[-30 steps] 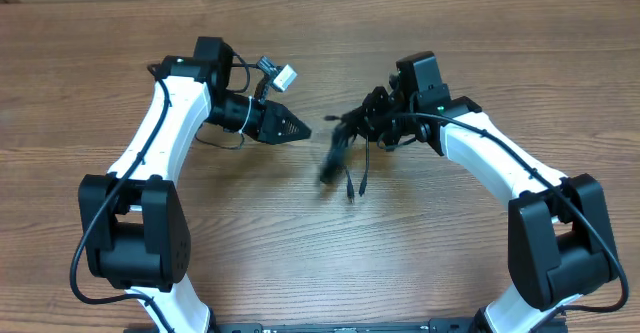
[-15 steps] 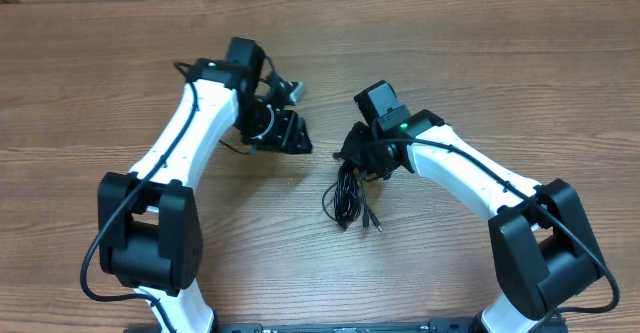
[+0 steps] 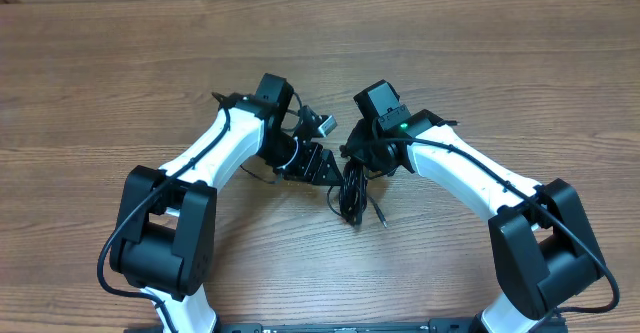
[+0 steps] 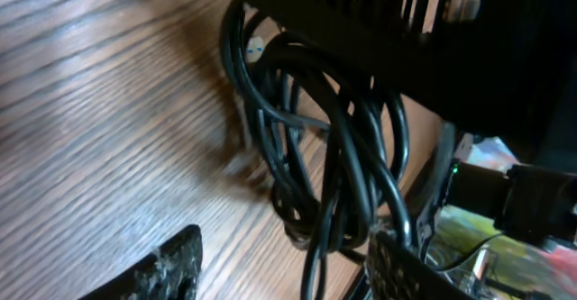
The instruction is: Untangle cables
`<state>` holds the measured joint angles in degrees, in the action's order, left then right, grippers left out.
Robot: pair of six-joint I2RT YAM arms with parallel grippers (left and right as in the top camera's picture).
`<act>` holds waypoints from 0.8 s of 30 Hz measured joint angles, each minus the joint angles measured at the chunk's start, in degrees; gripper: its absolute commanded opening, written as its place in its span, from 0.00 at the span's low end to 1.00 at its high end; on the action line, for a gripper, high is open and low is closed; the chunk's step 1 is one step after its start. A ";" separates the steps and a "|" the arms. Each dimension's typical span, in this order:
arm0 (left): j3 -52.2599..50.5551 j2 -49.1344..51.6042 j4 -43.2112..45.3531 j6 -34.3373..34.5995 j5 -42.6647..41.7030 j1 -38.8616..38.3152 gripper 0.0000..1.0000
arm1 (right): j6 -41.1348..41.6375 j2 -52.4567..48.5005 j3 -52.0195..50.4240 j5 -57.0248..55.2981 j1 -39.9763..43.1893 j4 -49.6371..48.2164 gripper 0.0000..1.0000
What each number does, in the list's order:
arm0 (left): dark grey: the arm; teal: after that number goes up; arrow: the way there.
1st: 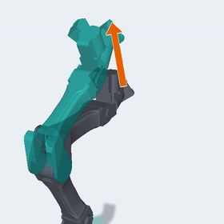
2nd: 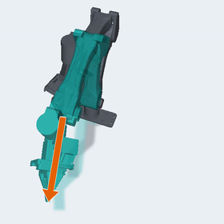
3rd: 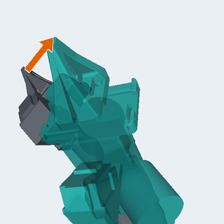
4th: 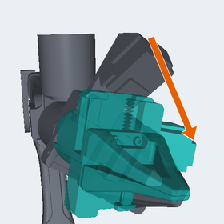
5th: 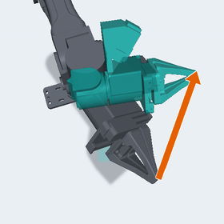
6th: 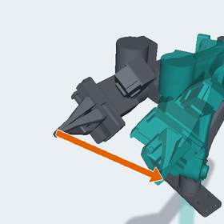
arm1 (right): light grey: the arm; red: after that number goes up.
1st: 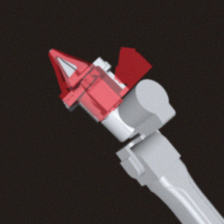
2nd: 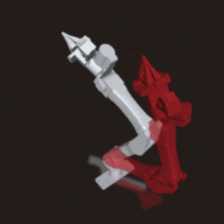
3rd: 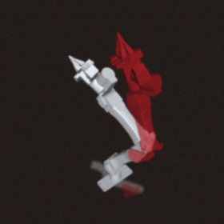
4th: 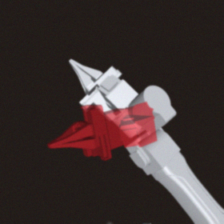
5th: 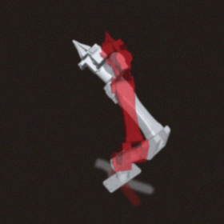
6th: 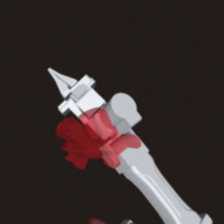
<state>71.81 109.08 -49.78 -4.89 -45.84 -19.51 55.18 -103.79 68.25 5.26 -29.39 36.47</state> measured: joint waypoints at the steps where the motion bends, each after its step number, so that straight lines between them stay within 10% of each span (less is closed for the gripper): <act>1: -0.50 0.00 0.98 0.02 -0.39 0.00 0.60 | -0.09 0.00 0.00 -0.15 0.00 0.00 0.42; 3: -1.29 0.00 2.54 0.07 -0.98 0.00 0.59 | 0.17 0.00 0.00 -0.17 0.00 -0.02 0.85; 5: -1.57 0.00 3.04 0.85 0.15 -0.02 0.60 | -0.22 0.00 0.00 -0.09 0.00 -0.02 1.00; 15: -1.18 -0.02 2.25 8.46 11.23 1.14 0.67 | -8.33 -0.04 10.69 0.33 3.93 17.84 1.00; 24: 2.19 -0.57 2.45 15.10 17.68 -1.44 0.52 | -14.99 -0.02 14.14 1.64 9.97 23.54 1.00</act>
<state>74.00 108.51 -47.33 10.22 -28.16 -20.95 40.18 -103.81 82.39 6.90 -19.42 60.01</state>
